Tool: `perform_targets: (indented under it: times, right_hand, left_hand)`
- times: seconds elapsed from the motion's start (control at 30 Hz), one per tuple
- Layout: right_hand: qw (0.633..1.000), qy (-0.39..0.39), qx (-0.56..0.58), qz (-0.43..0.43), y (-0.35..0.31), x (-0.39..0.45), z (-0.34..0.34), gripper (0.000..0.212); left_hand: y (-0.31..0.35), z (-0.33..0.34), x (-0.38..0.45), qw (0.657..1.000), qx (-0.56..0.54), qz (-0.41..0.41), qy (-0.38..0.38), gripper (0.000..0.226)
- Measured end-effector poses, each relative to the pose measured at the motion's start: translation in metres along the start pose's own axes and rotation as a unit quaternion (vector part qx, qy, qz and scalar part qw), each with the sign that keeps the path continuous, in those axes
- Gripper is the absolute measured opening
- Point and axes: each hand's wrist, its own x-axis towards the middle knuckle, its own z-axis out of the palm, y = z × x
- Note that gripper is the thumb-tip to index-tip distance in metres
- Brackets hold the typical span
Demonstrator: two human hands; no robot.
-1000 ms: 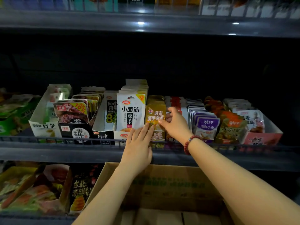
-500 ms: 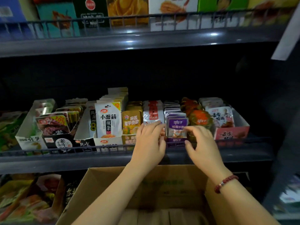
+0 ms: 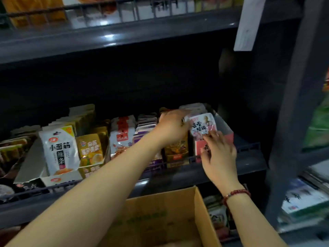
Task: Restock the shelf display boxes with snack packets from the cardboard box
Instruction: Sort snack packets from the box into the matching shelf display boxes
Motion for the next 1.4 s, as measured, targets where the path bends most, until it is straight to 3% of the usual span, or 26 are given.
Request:
perform_targets:
  times: [0.13, 0.3, 0.53, 0.7, 0.83, 1.03, 1.27, 1.4]
  right_hand:
    - [0.997, 0.035, 0.060, -0.031, 0.015, 0.004, 0.006, 0.039]
    - [0.987, 0.098, 0.122, -0.031, 0.024, 0.007, 0.012, 0.046]
    - [0.980, 0.134, 0.145, -0.031, 0.034, 0.009, 0.020, 0.045]
    - [0.968, 0.155, 0.192, -0.033, 0.038, 0.011, 0.021, 0.043]
    - [0.961, 0.175, 0.209, -0.040, 0.039, 0.012, 0.018, 0.043]
    - [0.961, 0.182, 0.204, -0.041, 0.040, 0.013, 0.017, 0.035]
    - [0.973, 0.146, 0.178, 0.007, 0.032, 0.016, 0.004, 0.028]
    - [0.974, 0.083, 0.208, 0.037, 0.025, 0.030, -0.023, 0.048]
  left_hand:
    - [0.005, 0.006, 0.046, 0.992, 0.067, 0.001, -0.103, 0.064]
    - [0.009, 0.017, 0.073, 0.981, 0.093, -0.041, -0.164, 0.084]
    - [0.012, 0.031, 0.084, 0.982, 0.093, -0.059, -0.151, 0.094]
    - [0.016, 0.032, 0.090, 0.983, 0.057, -0.058, -0.164, 0.089]
    - [0.024, 0.032, 0.091, 0.981, 0.052, -0.037, -0.182, 0.100]
    - [0.024, 0.034, 0.088, 0.987, 0.065, -0.014, -0.148, 0.087]
    - [0.022, 0.028, 0.090, 0.985, 0.106, 0.015, -0.137, 0.085]
    - [0.017, 0.031, 0.086, 0.984, 0.094, 0.015, -0.148, 0.085]
